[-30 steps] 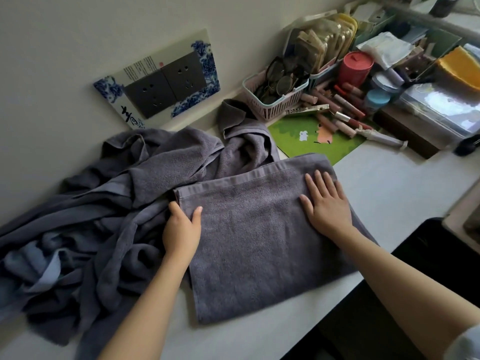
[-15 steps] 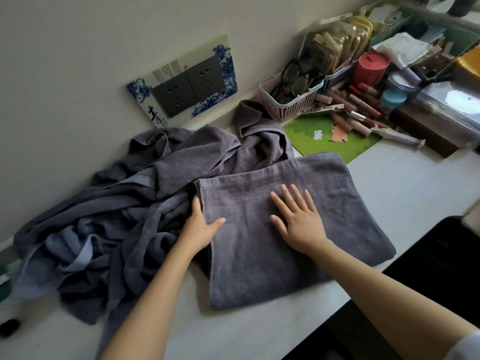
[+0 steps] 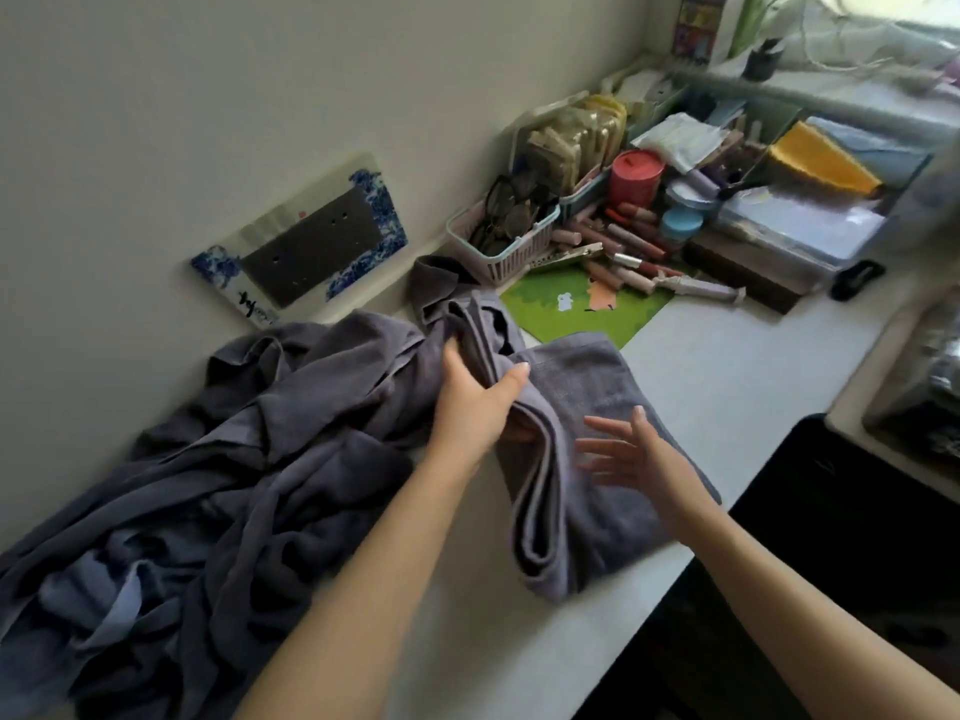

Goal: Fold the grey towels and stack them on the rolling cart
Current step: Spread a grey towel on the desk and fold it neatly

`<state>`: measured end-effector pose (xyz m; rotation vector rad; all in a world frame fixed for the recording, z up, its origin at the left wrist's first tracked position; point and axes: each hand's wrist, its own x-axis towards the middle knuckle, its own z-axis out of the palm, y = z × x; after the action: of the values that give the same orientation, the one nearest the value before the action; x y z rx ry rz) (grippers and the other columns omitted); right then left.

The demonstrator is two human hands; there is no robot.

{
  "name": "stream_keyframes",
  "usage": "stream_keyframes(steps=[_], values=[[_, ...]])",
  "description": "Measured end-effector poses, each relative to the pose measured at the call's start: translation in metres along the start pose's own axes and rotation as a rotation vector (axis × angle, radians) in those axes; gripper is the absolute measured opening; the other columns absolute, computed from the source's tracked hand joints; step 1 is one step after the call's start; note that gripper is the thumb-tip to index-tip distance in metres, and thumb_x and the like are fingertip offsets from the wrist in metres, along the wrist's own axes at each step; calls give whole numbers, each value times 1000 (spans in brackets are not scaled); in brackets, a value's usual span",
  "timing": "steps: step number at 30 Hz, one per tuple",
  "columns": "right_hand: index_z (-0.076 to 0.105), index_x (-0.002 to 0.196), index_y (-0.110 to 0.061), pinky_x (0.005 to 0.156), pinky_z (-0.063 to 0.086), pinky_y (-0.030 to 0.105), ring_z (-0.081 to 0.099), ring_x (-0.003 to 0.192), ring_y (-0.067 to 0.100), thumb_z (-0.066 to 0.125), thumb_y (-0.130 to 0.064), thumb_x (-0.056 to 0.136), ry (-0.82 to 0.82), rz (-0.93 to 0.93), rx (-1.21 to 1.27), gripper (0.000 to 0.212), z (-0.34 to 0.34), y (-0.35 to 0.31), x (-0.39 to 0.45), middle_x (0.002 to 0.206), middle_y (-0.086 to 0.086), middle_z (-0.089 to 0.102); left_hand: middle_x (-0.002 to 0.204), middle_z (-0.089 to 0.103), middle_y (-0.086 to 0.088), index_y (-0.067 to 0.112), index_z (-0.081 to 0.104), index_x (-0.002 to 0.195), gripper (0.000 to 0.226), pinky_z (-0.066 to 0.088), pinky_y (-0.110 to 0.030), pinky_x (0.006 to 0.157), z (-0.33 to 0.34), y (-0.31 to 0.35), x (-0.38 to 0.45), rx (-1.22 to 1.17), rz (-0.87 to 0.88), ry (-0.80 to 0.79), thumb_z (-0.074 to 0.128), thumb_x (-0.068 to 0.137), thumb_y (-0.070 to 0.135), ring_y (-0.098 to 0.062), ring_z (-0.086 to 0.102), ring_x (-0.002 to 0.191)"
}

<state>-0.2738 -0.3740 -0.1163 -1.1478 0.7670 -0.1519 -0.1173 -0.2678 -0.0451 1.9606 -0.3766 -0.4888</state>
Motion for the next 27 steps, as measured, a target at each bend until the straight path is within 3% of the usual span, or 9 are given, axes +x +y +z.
stream_keyframes(steps=[3, 7, 10, 13, 16, 19, 22, 25, 27], values=[[64, 107, -21, 65, 49, 34, 66, 69, 21, 25, -68, 78, 29, 61, 86, 68, -29, -14, -6, 83, 5, 72, 138, 48, -15, 9, 22, 145, 80, 36, -24, 97, 56, 18, 6, 93, -2, -22, 69, 82, 26, -27, 48, 126], [67, 103, -15, 89, 47, 40, 65, 92, 30, 33, -60, 86, 81, 97, 57, 59, -65, -25, -4, 100, 18, 70, 134, 52, -20, 8, 12, 148, 81, 41, -29, 92, 119, 14, 18, 143, -92, -77, 63, 87, 25, -32, 52, 121], [67, 101, -23, 93, 45, 28, 61, 101, 18, 51, -49, 89, 108, 118, -428, 33, -85, -27, 5, 107, 1, 68, 116, 61, -16, 13, 0, 149, 88, 56, -41, 78, 150, -6, 28, 111, -189, -120, 61, 88, 26, -35, 67, 94], [59, 110, -18, 84, 46, 28, 61, 101, 20, 66, -43, 81, 92, 132, -953, 39, -91, -13, 17, 106, 1, 66, 82, 64, -1, 12, 12, 149, 69, 59, -39, 63, 156, -19, 29, 91, -164, -234, 51, 94, 28, -21, 66, 62], [54, 113, -19, 83, 46, 30, 60, 104, 24, 65, -40, 81, 135, 103, -975, 39, -89, -2, 18, 111, 5, 66, 96, 63, -6, 9, 55, 127, 39, 52, -40, 81, 138, -30, 26, 331, 299, -77, 44, 91, 21, -26, 61, 86], [52, 108, -21, 73, 39, 25, 60, 95, 19, 63, -37, 84, 151, 74, -895, 31, -92, 3, 13, 98, -1, 65, 118, 64, -11, 13, 67, 113, 44, 44, -47, 98, 121, -59, 29, 721, 616, 103, 40, 81, 29, -33, 58, 111], [45, 88, -24, 65, 29, 27, 53, 84, 22, 61, -35, 85, 137, 2, -999, 19, -88, 15, 7, 83, -3, 55, 152, 29, -14, 20, 42, 140, 64, -3, -51, 113, 111, -82, 31, 1009, 491, -135, 30, 84, 49, -39, 20, 141], [35, 78, -29, 67, 26, 27, 44, 85, 21, 60, -33, 84, 151, -40, -1025, 26, -83, 30, 9, 79, -1, 45, 154, 24, -15, 20, 29, 147, 69, 0, -57, 110, 114, -98, 31, 1142, 463, -234, 27, 86, 54, -42, 17, 141], [47, 99, -22, 75, 33, 30, 48, 95, 27, 60, -34, 83, 191, -100, -1132, 24, -81, 35, 10, 94, 6, 54, 154, 23, -16, 20, 26, 147, 69, 1, -57, 110, 115, -95, 32, 1137, 433, -277, 25, 87, 54, -41, 18, 142]])
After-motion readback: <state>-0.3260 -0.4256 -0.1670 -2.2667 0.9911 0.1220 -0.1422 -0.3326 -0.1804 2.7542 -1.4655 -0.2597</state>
